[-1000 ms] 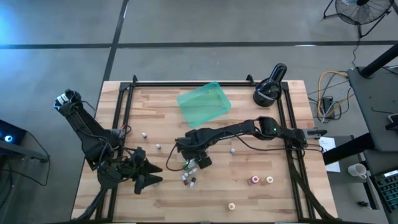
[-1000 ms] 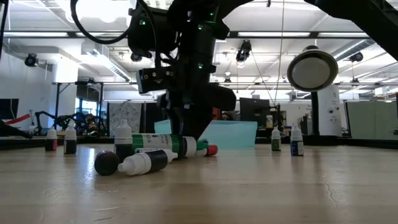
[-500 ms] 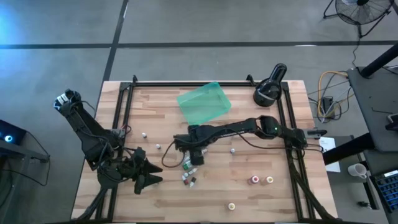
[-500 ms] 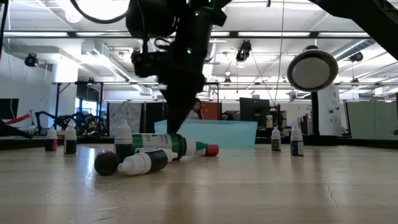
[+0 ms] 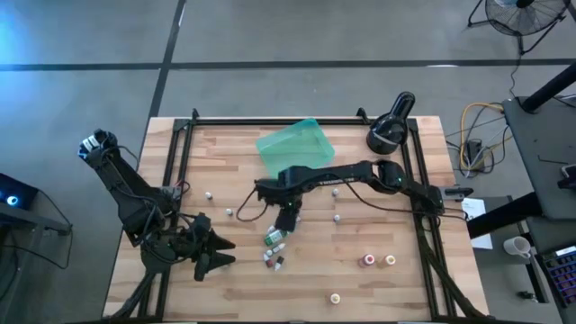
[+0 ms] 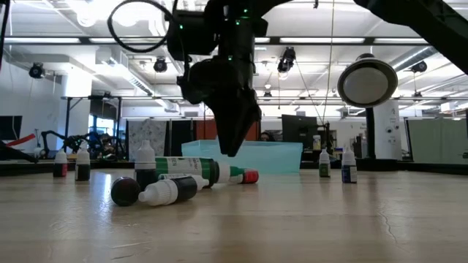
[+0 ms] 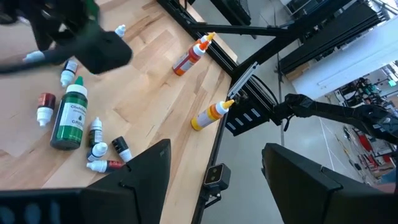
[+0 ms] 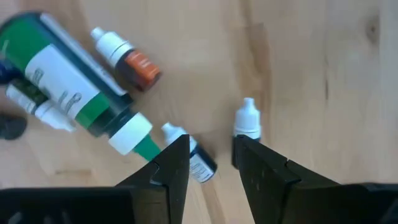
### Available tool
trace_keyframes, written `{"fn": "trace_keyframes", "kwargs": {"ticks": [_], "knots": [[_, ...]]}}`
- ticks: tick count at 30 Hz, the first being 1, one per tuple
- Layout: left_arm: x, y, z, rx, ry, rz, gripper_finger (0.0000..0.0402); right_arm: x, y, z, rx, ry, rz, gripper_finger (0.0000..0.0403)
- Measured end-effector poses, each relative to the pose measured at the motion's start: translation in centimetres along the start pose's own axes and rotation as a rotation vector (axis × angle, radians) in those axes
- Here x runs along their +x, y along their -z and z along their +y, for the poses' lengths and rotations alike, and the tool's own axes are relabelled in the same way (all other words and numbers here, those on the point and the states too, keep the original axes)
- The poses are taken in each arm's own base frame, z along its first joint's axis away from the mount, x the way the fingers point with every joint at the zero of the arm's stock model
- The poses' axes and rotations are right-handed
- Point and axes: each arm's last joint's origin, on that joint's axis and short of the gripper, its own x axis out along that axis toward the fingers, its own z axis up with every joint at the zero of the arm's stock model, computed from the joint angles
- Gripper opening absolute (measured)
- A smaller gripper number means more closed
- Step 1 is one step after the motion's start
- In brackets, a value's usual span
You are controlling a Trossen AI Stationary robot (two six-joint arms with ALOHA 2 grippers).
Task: Pick & Place food coloring
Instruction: Adjust the yellow small food coloring bottle
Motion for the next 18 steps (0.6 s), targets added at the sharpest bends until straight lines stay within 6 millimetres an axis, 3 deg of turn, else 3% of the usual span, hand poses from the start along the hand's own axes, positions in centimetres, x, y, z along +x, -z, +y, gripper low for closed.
{"fn": "trace_keyframes", "kwargs": {"ticks": [18], "knots": [[0.0,0.0,0.0,0.0,0.001,0.0,0.0225,1.3,-0.1,-0.8,0.057,0.065,-0.011,0.0114]]}}
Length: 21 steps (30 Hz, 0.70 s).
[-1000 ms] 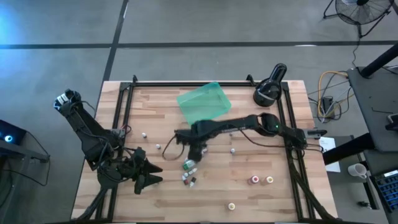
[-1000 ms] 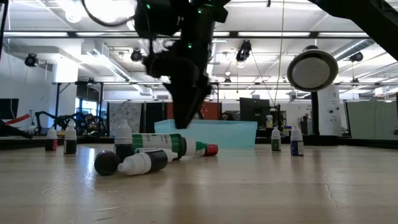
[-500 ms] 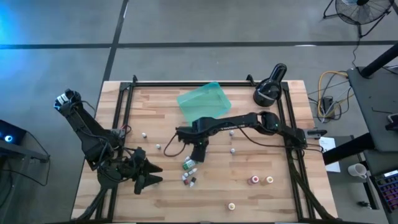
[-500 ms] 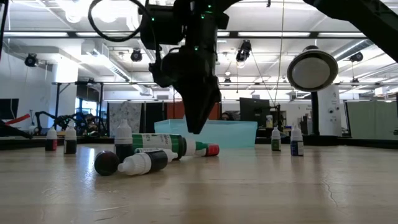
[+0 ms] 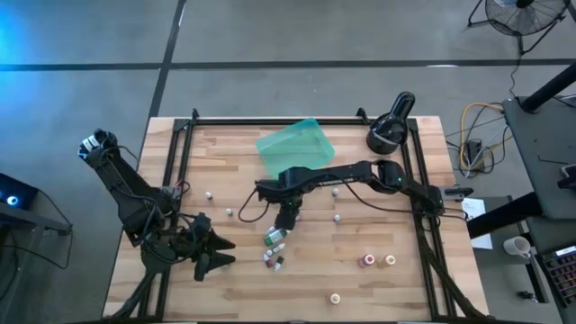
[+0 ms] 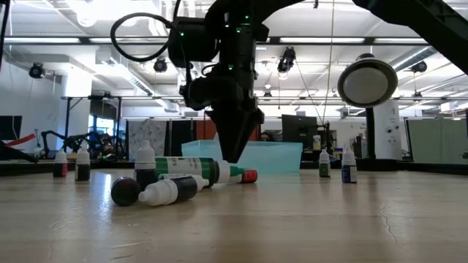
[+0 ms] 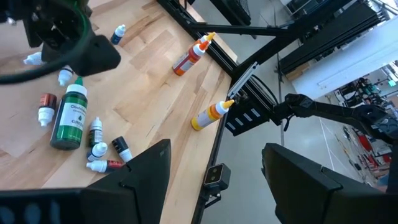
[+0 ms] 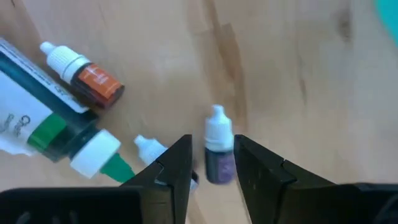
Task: Pick & Place food coloring
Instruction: Adjust the yellow small food coloring bottle
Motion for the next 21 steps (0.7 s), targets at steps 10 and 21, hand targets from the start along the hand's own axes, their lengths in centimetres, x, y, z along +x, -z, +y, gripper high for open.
{"fn": "trace_keyframes", "kwargs": {"ticks": [10,21], "knots": [[0.0,0.0,0.0,-0.011,-0.002,0.001,0.0225,1.6,-0.2,0.0,-0.012,0.017,0.004,0.0097],[0.0,0.0,0.1,-0.016,-0.005,0.002,0.0225,2.1,0.3,-0.2,0.04,0.002,0.051,0.0082]]}}
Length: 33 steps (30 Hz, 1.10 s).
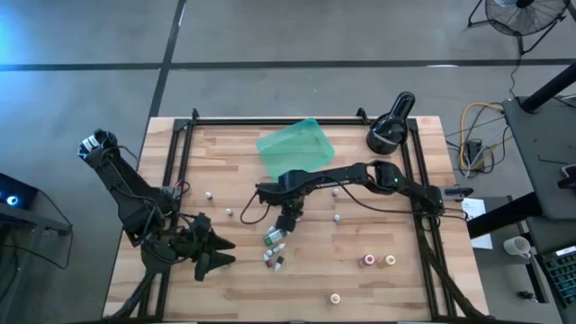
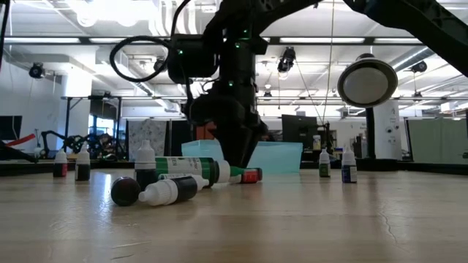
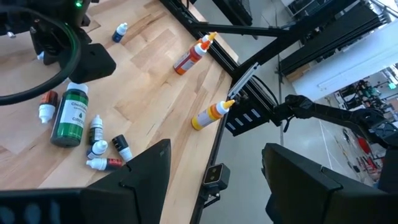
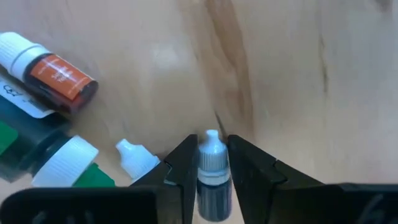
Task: Pick & Place food coloring
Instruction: Adjust the yellow small food coloring bottle
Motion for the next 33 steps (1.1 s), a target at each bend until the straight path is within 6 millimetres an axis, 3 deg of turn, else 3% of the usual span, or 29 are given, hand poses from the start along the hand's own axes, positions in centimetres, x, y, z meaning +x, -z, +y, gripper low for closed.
{"fn": "trace_keyframes", "kwargs": {"ticks": [28,33], "knots": [[0.0,0.0,0.0,-0.068,0.0,0.0,0.0225,0.08,0.28,-0.42,0.11,-0.014,0.043,0.0049],[0.0,0.0,0.0,-0.073,0.0,0.0,0.0225,-0.66,-0.31,0.1,0.091,-0.008,-0.027,0.0048]]}}
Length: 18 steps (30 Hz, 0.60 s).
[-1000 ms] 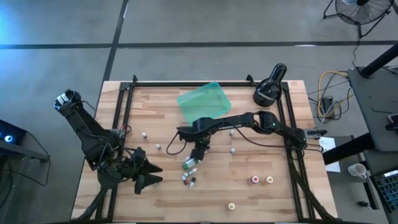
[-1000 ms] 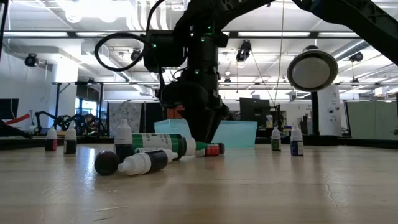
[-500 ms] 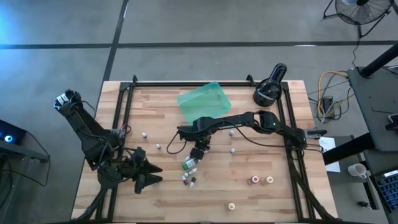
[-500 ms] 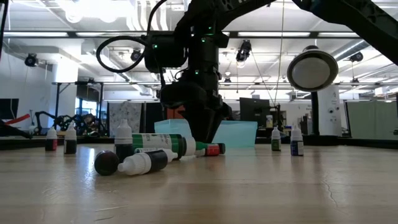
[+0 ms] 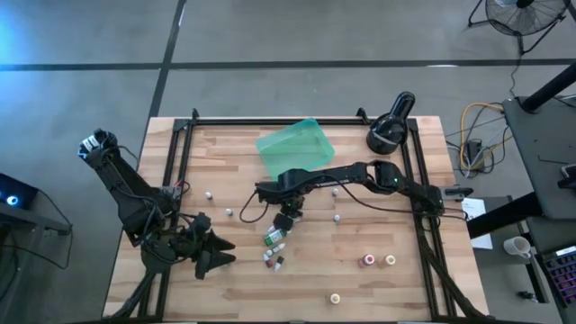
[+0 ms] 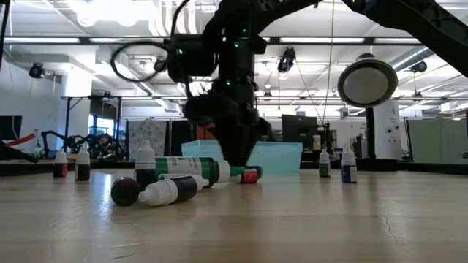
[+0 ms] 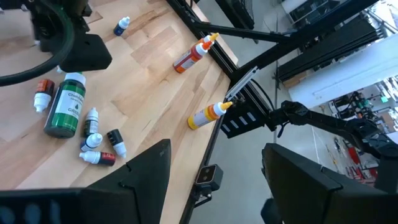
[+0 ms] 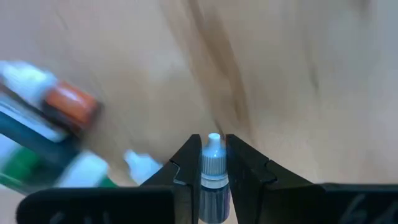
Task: Pick & Place food coloring
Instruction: Adjust the yellow small food coloring bottle
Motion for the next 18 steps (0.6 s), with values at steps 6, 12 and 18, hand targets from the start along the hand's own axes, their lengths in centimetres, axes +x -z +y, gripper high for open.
{"fn": "trace_keyframes", "kwargs": {"ticks": [6,12,18], "knots": [[0.0,0.0,0.0,-0.001,0.0,0.0,0.0225,-2.7,-1.7,1.9,-0.053,-0.073,-0.296,0.004],[0.0,0.0,0.0,0.0,0.0,0.0,0.0225,-4.8,-4.0,4.4,-0.086,-0.169,-0.684,0.0037],[-0.2,0.2,-0.2,-0.002,0.014,0.008,0.0225,-3.4,-4.4,5.5,-0.085,-0.195,-0.783,0.0036]]}}
